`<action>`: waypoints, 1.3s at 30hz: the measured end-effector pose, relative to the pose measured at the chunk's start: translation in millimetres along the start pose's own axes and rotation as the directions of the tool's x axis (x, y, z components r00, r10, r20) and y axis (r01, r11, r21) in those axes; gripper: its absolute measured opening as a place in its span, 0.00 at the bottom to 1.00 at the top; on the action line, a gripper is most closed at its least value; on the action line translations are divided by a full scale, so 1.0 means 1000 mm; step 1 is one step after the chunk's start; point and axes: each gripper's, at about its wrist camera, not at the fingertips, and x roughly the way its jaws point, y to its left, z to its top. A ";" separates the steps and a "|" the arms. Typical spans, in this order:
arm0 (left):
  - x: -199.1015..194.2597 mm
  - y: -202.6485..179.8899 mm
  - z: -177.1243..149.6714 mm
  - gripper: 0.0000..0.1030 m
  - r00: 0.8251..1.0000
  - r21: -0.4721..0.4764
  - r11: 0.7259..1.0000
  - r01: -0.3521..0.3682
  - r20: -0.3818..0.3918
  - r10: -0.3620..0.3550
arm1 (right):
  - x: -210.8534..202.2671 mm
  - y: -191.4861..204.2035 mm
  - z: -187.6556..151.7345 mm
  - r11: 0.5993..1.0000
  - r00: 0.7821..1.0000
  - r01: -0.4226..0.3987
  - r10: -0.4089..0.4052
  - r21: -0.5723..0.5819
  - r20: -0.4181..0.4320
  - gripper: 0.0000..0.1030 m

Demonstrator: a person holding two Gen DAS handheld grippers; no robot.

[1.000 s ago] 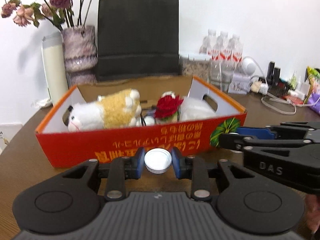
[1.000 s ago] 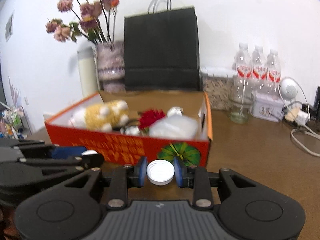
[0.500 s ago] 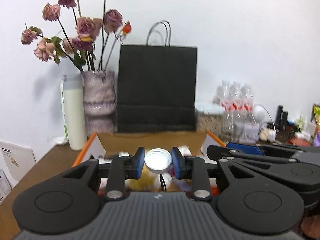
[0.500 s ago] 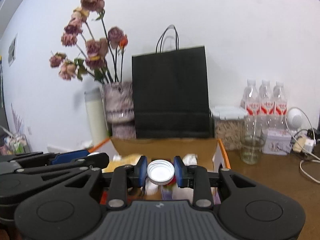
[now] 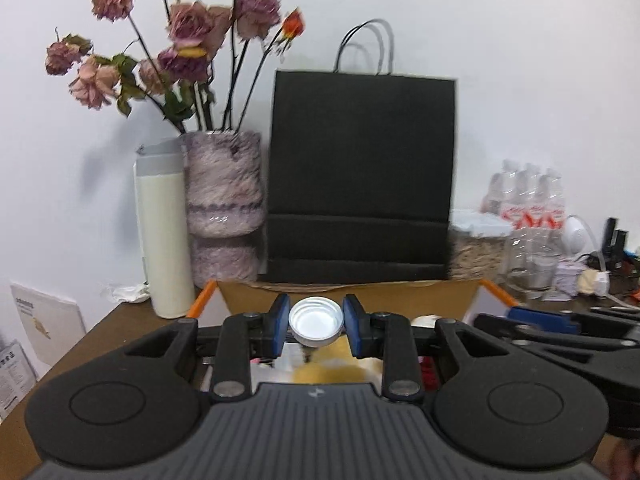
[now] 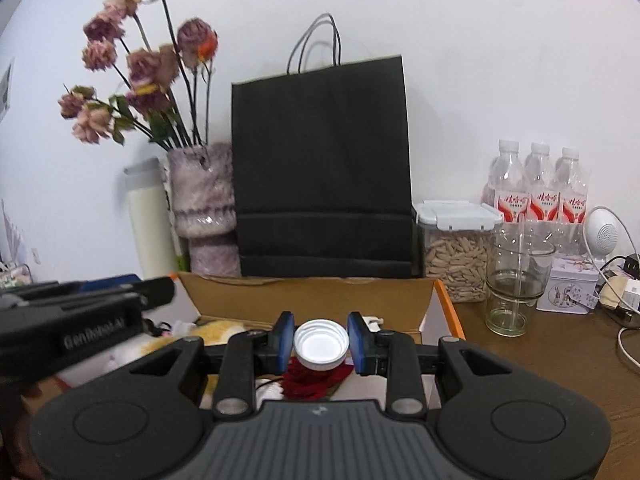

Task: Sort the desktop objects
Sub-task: 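Carry both white caps over the box and open both grippers, then withdraw both grippers from the box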

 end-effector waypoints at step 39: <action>-0.024 0.006 -0.017 1.00 0.991 -0.015 0.998 -0.059 0.116 0.060 | -0.012 -0.002 -0.018 0.996 0.996 0.076 -0.073 -0.047 0.058 1.00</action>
